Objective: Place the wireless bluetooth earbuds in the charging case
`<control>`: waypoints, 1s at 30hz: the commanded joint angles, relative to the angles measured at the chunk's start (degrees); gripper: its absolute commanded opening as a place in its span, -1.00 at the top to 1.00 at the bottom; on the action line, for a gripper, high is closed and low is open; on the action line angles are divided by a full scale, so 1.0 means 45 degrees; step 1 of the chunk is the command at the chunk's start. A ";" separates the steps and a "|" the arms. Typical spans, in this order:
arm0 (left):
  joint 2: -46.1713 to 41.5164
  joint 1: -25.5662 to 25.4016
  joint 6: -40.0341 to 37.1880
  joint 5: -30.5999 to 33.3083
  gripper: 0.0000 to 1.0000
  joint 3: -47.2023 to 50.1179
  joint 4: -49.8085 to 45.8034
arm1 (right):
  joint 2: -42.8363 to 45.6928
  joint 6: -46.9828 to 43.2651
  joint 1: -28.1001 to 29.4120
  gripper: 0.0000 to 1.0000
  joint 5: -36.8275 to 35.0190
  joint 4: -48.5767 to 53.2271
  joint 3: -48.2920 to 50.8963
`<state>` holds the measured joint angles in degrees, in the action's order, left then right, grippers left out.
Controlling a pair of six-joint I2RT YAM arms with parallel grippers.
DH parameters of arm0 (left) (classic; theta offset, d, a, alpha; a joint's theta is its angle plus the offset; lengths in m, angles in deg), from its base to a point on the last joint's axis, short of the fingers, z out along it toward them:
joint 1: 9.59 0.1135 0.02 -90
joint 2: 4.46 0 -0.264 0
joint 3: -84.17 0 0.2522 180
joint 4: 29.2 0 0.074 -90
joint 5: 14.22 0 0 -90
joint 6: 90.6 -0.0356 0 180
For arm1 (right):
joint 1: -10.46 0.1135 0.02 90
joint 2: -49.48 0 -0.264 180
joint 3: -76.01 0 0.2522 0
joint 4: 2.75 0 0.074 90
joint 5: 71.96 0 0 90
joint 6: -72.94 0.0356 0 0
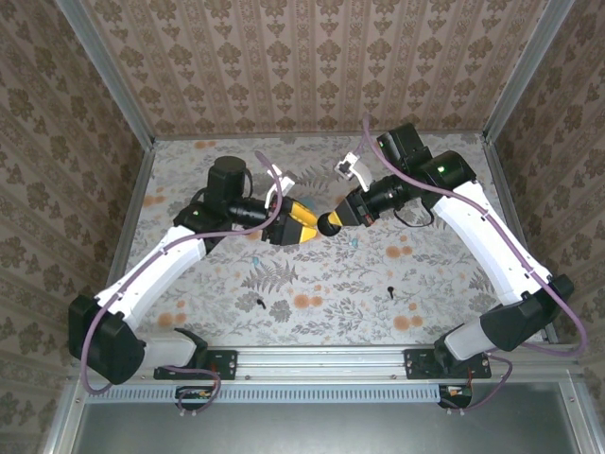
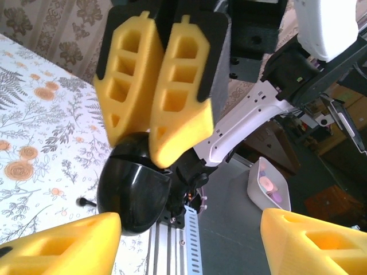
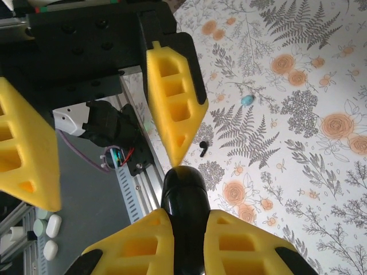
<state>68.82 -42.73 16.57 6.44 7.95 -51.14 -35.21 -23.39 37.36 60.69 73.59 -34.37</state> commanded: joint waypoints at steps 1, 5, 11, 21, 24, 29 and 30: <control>0.0305 -0.0231 -0.1099 0.0806 -0.32 -0.0674 -0.0908 | 0.0257 -0.0466 0.0352 0.83 0.0725 0.0094 -0.0199; 0.0450 -0.0249 -0.0971 0.0925 -0.32 -0.0646 -0.0997 | 0.0264 -0.0581 0.0353 0.83 0.0443 0.0231 -0.0152; 0.0361 -0.0251 -0.0801 0.0687 -0.32 -0.0550 -0.0476 | 0.0206 -0.0552 0.0365 0.84 0.0424 0.0201 -0.0034; -0.1462 0.0256 -0.3251 0.1171 -0.42 0.0405 -0.0990 | 0.0110 -0.0767 0.0317 0.85 0.0226 0.0684 -0.0275; -0.2355 0.0247 -0.4949 0.1532 -0.50 0.0780 -0.1018 | -0.0038 -0.0858 0.0318 0.85 0.0507 0.0954 -0.0510; -0.3158 0.0237 -0.6375 0.2282 -0.59 0.1397 -0.0944 | -0.0146 -0.0559 0.0235 0.85 0.1997 0.0904 -0.0658; -0.3096 0.0239 -0.6647 0.2322 -0.59 0.1425 -0.1106 | -0.0163 -0.0501 0.0215 0.85 0.2226 0.0908 -0.0696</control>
<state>54.88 -41.75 -5.79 14.83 13.15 -55.21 -35.45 -25.83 38.67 64.95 76.02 -35.44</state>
